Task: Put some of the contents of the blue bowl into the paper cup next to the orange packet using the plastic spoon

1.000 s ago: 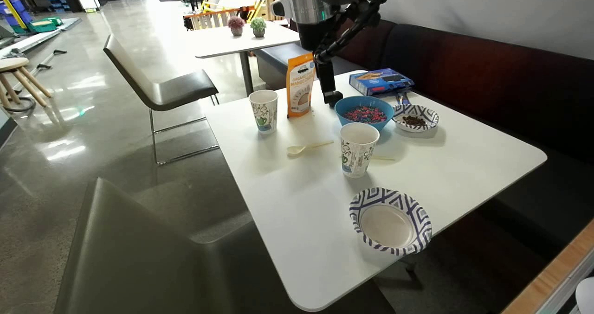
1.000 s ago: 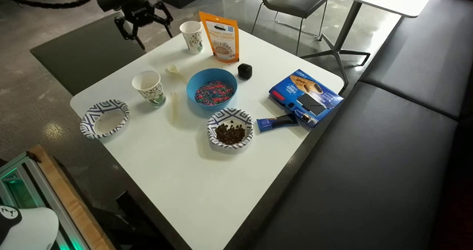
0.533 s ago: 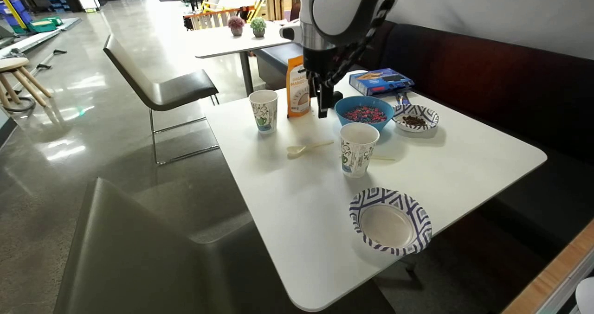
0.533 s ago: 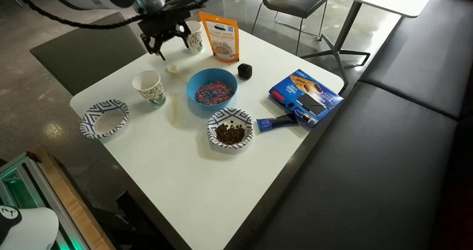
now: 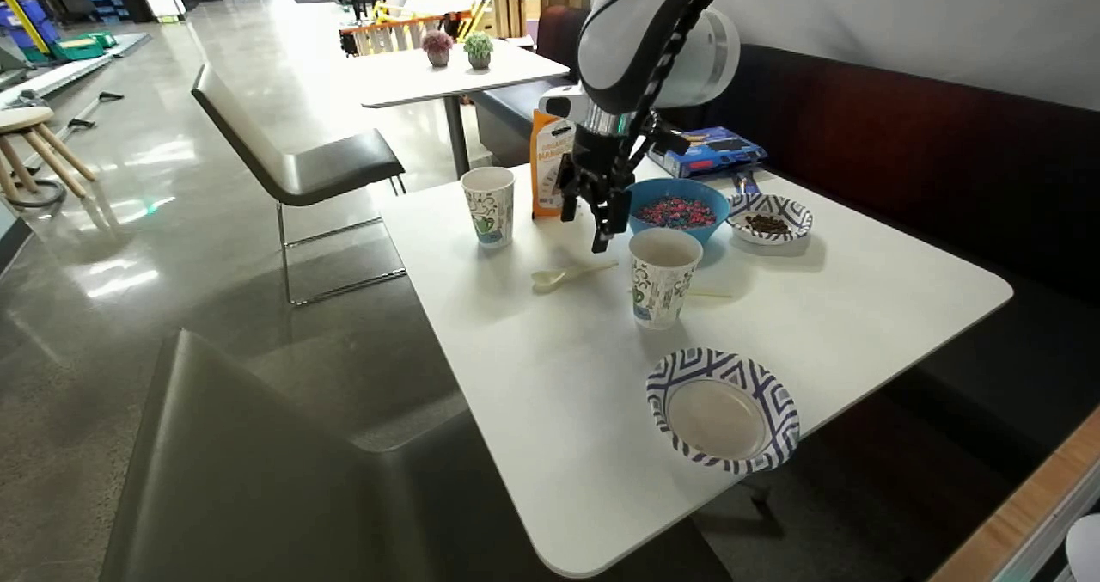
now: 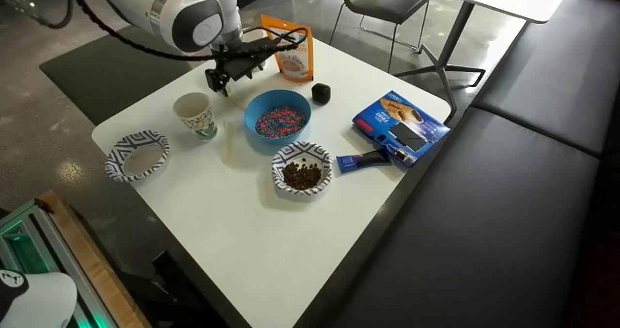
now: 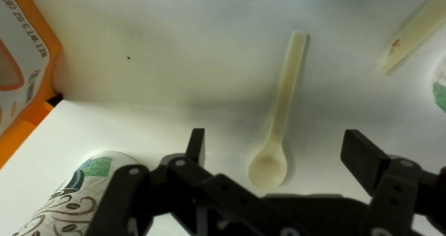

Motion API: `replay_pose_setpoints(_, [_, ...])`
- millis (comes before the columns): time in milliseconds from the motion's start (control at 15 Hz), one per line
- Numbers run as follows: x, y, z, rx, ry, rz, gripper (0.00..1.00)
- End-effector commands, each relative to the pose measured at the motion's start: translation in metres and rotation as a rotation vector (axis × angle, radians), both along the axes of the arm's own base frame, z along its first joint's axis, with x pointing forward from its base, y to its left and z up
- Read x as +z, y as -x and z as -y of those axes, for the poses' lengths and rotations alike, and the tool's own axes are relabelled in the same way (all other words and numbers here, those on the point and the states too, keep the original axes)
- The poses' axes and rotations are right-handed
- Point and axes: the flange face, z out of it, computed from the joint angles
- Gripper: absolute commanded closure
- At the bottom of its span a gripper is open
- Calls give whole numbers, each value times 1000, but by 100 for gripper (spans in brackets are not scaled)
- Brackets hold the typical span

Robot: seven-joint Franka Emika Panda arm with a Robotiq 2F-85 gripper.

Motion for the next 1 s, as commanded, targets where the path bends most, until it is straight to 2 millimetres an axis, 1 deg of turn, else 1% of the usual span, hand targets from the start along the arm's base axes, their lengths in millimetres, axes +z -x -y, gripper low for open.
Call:
replay_pose_setpoints(0, [-13,-12,2,89,-87,-25,0])
replay_pose_setpoints(200, [-17,-16,6,141,-140,-42,0])
replay_pose_setpoints(533, [-29,-18,10,178,-188,-128,0])
replay_pose_setpoints(600, [-32,-18,11,183,-187,-150,3])
replay_pose_setpoints(733, [-38,-17,13,195,-187,-180,16])
replay_pose_setpoints(800, [-41,-17,15,197,-185,-192,18])
replay_pose_setpoints(933, [-47,-19,17,197,-180,-198,33])
